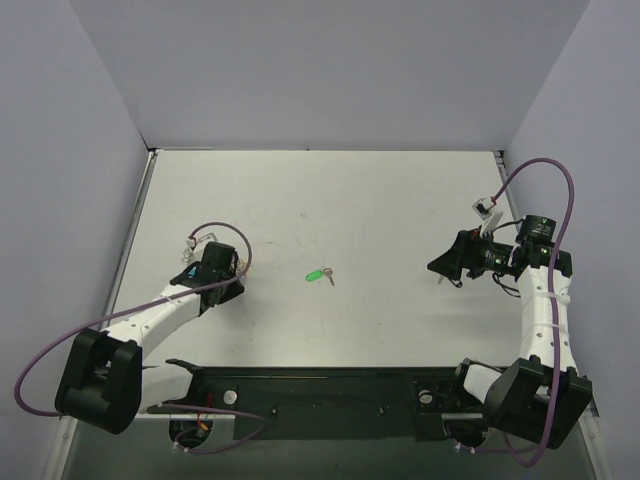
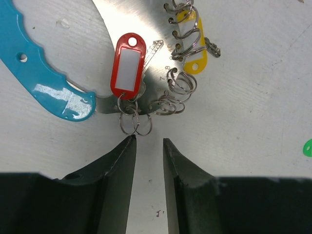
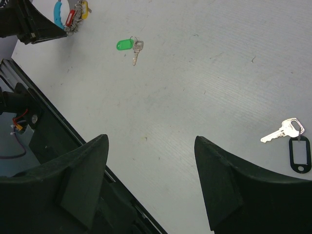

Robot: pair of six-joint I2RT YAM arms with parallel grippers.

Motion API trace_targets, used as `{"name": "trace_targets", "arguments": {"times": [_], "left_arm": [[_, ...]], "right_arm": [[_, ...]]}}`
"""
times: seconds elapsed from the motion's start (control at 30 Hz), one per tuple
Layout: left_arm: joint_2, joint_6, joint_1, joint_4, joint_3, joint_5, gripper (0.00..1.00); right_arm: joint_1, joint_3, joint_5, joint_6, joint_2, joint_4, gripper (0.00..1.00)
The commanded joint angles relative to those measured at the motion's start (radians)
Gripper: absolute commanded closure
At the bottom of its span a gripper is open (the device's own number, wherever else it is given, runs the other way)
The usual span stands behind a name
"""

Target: Put the keys on the keyring

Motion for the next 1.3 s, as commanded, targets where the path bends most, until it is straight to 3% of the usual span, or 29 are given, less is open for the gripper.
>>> {"name": "trace_targets", "arguments": {"times": [0.0, 0.73, 1.27], "left_arm": [[-0.015, -0.034, -0.003, 0.046, -0.014, -0.023, 0.62], [-0.033, -0.110, 0.002, 0.181, -0.096, -0.098, 0.61], [-0.137, -0.167, 0.008, 0.115, -0.140, -0.118, 0.62]], "right_arm": [[-0.006, 0.013, -0.047, -0.023, 0.008, -0.023, 0.34], [-0.007, 0.015, -0.045, -0.033, 0.010, -0.030, 0.34], [-0.007, 0.020, -0.047, -0.043, 0.016, -0.041, 0.34]]}}
